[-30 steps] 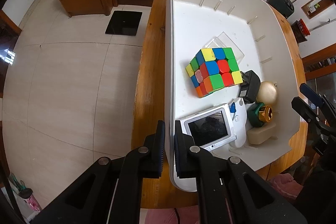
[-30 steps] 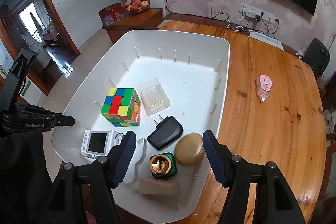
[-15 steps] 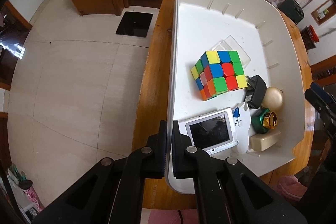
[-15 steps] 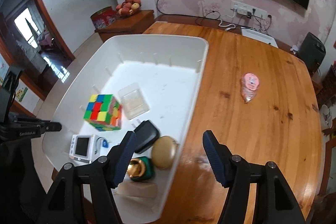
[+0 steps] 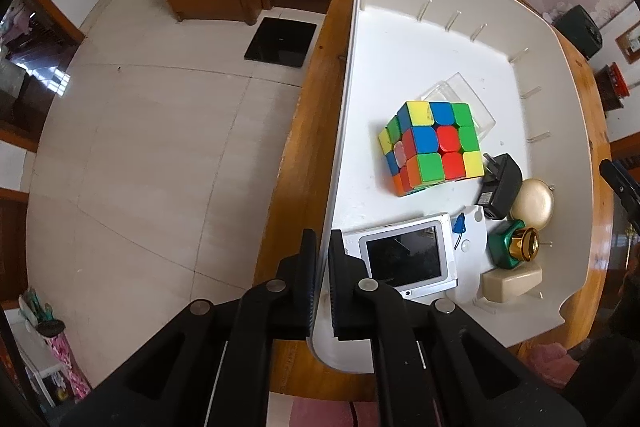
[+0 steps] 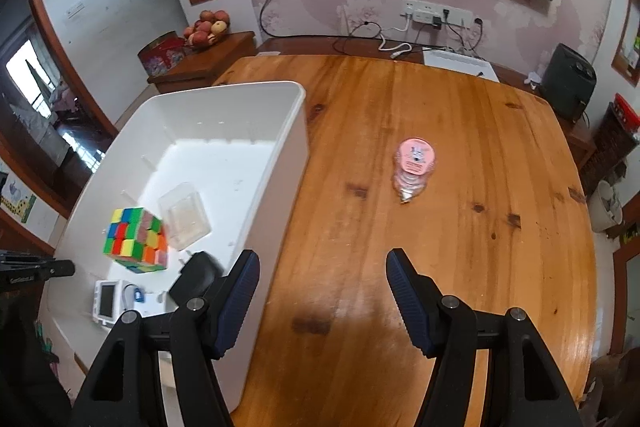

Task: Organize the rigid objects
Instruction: 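Withdraw the right gripper and grasp the pink tape dispenser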

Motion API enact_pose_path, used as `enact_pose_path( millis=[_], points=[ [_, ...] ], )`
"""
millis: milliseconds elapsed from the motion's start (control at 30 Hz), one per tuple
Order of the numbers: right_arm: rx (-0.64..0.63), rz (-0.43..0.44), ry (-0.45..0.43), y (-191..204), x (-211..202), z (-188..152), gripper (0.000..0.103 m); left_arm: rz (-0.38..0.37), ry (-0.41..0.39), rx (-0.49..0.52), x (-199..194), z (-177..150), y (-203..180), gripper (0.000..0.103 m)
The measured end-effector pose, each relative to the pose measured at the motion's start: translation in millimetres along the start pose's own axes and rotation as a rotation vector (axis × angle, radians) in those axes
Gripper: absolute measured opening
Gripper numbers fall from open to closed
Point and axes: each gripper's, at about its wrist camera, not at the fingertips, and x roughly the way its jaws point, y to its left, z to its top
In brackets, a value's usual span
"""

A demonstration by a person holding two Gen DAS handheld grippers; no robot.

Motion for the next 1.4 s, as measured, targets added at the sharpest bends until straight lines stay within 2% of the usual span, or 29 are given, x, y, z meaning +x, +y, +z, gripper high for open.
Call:
enact_pose_path(
  millis=[267, 733, 1100, 1400],
  points=[
    [0.063, -0.016, -0.008, -32.9, 14.9, 10.7, 0.067, 0.044, 0.005, -0.025, 1.0, 0.9, -4.9, 0.008],
    [0.087, -0.088, -0.033, -70.6, 65.2, 63.8, 0.067, 0.105, 0.007, -0.036, 2.5, 1.3, -12.3, 0.009],
    [0.027, -0.103, 0.059, -64.7, 120.4, 65.9, 0.067, 0.143, -0.007, -0.051, 3.0, -3.3, -13.3, 0.011],
    [0.001, -0.13, 0.055, -59.3, 132.2, 63.0, 0.067, 0.145, -0.035, -0.085, -0.7, -6.7, -16.4, 0.011]
  ],
)
